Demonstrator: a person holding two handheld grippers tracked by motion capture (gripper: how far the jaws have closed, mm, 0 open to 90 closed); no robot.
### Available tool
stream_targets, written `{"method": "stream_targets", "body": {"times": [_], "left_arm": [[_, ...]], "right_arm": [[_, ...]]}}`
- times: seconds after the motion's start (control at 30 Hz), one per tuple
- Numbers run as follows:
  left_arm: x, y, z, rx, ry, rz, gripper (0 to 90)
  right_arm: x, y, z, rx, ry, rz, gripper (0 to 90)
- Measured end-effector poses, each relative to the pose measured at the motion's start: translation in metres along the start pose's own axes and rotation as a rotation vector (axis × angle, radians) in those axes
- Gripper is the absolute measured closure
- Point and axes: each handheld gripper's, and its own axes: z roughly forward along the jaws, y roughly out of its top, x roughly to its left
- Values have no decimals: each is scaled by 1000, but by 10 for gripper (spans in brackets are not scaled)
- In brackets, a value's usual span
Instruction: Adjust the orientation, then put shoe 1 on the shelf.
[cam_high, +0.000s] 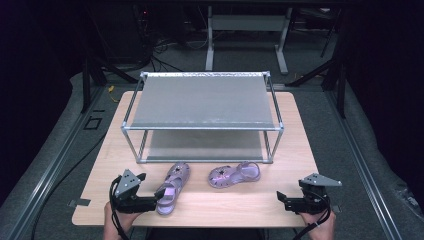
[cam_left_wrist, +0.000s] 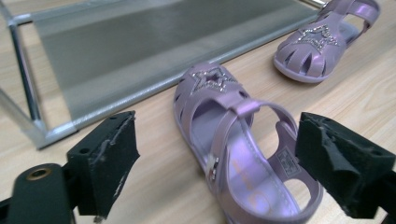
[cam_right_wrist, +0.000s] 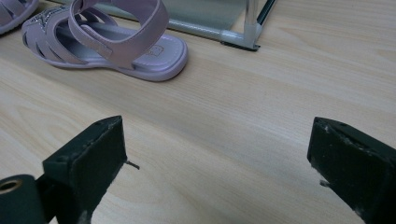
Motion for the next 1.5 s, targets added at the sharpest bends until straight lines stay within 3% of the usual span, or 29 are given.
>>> {"method": "stream_targets", "body": {"times": [0.2, 0.33, 0.5, 0.7, 0.83, 0.97, 1.13, 1.23, 1.37, 1.4, 1.5], "left_arm": [[-31, -13, 10, 11, 62, -4, 32], [-39, -20, 21, 15, 73, -18, 26], [-42, -27, 32, 22, 92, -27, 26], [-39, -34, 41, 29, 91, -40, 146], [-36, -36, 43, 39, 88, -50, 163], [-37, -37, 45, 56, 81, -28, 226], [-35, -38, 46, 78, 62, -36, 290], [-37, -38, 46, 84, 75, -23, 324], [-37, -37, 47, 108, 79, -21, 328], [-38, -37, 48, 117, 85, -16, 324], [-42, -40, 52, 127, 107, -11, 294]], "right_arm": [[0, -1, 1, 0, -1, 10, 39], [-1, -2, 0, -1, 2, 12, 39], [-3, -4, 1, 12, 6, 15, 39], [-1, -4, 3, 17, 9, 21, 40], [0, -3, 4, 16, 0, 11, 40], [0, -2, 3, 14, 15, 14, 43], [1, -4, 4, 2, 10, 18, 48], [1, -6, 6, -3, 1, 19, 48], [2, -6, 6, -15, 6, 22, 51], [2, -5, 4, 11, 15, 17, 51], [2, -6, 3, 13, 13, 12, 52]]}}
